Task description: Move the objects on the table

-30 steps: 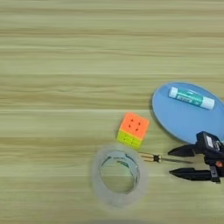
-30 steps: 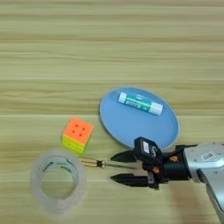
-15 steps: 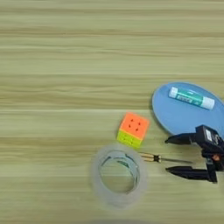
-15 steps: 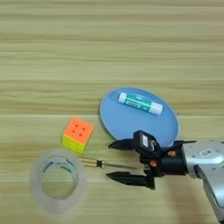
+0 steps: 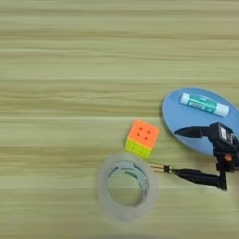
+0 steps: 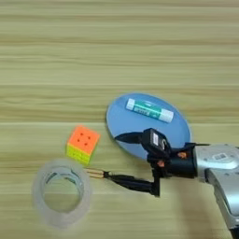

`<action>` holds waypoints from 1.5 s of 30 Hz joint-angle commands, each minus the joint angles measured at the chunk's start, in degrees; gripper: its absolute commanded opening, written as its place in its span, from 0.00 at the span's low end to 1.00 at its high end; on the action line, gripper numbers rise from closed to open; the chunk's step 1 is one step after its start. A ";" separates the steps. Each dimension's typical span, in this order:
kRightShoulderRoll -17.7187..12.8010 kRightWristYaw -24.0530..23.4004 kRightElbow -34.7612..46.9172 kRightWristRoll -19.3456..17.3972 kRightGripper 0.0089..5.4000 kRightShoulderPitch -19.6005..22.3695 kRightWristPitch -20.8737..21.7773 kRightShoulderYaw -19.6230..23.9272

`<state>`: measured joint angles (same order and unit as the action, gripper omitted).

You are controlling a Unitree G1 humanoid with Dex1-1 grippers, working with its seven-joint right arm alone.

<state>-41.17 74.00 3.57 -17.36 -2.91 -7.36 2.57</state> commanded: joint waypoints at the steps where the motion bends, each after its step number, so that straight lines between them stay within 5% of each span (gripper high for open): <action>1: -1.43 -2.26 1.54 -1.87 1.00 3.54 -0.25 2.66; 16: 1.72 -9.00 -2.34 -2.90 1.00 10.02 -0.72 5.87; 35: 3.26 -22.32 -16.95 4.54 1.00 20.01 -0.78 6.14; 45: 3.08 -25.23 -22.82 5.49 1.00 23.60 -2.81 6.56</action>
<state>-35.72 50.91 -20.09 -12.12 15.89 -10.73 7.28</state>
